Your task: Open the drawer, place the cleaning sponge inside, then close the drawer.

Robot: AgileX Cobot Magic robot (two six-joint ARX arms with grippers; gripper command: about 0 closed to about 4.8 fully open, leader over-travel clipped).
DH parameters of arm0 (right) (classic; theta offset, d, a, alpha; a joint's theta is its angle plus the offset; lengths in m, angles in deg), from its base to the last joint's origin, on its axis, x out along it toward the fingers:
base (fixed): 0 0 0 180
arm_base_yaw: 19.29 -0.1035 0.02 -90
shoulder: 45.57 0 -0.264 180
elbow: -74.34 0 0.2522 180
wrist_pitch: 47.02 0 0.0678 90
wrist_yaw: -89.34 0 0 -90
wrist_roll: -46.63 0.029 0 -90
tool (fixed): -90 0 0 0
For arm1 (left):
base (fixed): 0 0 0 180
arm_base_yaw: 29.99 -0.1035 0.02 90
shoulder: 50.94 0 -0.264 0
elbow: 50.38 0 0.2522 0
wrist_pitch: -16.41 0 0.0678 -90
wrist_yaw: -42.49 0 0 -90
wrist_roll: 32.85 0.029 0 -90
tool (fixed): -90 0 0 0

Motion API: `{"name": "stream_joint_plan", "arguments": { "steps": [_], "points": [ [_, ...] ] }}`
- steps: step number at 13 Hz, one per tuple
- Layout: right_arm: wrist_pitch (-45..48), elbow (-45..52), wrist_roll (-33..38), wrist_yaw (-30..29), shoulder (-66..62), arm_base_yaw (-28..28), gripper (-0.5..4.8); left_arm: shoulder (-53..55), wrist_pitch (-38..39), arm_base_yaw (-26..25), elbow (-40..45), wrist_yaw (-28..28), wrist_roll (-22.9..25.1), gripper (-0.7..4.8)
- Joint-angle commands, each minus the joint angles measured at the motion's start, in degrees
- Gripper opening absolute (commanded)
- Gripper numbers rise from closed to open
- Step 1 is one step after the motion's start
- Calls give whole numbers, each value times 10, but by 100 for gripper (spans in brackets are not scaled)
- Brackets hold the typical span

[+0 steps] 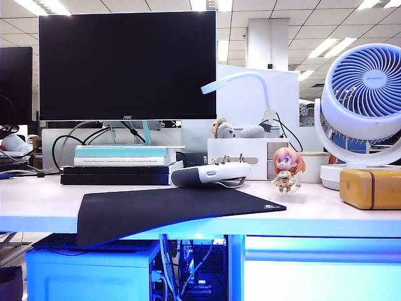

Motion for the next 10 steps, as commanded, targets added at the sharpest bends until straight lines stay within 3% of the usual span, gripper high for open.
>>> {"name": "stream_joint_plan", "arguments": {
  "steps": [1, 3, 6, 9, 10],
  "points": [
    [5, -2, 2, -1, 0, 0, -5, -81, 88, -98, 14, -6, 4, -5],
    [6, -2, 2, -1, 0, 0, -5, -148, 168, -149, 38, -4, 4, -5],
    [6, -2, 2, -1, 1, 0, -5, -162, 198, -155, 67, 0, 7, -5],
    [5, -2, 2, -1, 1, 0, -5, -162, 203, -154, 67, -8, 80, -5],
    [6, -2, 2, -1, 1, 0, -5, -162, 203, -154, 67, -8, 83, -5]
  ]
}}
